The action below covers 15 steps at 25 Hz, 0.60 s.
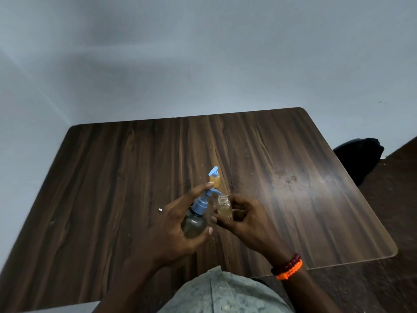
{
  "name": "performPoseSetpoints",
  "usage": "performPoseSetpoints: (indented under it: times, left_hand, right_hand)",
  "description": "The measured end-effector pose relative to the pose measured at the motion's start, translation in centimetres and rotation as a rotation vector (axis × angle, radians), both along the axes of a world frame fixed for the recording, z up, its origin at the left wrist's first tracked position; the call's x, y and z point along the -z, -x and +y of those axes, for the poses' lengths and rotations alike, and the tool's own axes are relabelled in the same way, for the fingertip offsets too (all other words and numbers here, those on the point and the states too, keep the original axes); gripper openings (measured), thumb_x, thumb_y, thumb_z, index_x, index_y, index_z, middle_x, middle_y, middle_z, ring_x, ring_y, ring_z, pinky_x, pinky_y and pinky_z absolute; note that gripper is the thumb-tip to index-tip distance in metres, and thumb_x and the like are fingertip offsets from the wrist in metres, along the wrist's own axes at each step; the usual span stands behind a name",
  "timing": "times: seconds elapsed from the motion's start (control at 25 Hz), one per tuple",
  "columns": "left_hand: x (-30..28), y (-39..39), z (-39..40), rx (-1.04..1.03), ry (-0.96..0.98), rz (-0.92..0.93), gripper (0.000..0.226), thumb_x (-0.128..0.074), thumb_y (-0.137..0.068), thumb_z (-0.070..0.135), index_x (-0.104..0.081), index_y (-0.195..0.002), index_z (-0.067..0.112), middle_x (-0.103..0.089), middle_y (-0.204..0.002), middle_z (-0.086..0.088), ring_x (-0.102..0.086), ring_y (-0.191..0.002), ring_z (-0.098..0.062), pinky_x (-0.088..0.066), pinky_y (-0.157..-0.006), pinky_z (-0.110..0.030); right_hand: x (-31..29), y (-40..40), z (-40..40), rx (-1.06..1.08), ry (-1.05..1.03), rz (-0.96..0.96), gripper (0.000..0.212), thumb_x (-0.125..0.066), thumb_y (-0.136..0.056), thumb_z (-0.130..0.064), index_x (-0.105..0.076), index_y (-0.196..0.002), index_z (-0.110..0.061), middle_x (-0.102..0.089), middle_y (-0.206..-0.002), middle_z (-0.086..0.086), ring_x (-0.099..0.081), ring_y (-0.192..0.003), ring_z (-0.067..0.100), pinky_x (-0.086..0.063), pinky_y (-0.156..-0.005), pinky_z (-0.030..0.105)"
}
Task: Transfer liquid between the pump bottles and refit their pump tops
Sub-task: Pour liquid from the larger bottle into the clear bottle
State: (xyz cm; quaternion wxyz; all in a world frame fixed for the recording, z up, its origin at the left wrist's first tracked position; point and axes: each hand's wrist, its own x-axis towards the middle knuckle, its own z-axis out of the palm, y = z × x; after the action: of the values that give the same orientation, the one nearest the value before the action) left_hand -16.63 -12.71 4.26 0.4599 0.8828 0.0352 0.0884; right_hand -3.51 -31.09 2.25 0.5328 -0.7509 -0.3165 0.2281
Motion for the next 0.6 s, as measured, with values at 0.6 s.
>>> performPoseSetpoints:
  times: [0.6]
  left_hand:
    - [-0.98,0.02,0.31,0.032,-0.158,0.006,0.077,-0.072,-0.087,0.051,-0.032,-0.153,0.051,-0.061,-0.137,0.015,-0.069,-0.110,-0.004,-0.063,-0.090,-0.029]
  right_hand:
    - [-0.95,-0.11,-0.05,-0.023,0.039,-0.067,0.032,-0.082,-0.086,-0.032,-0.072,-0.110,-0.012,-0.075,-0.104,-0.001,-0.074,-0.086,0.009,-0.062,-0.073,0.023]
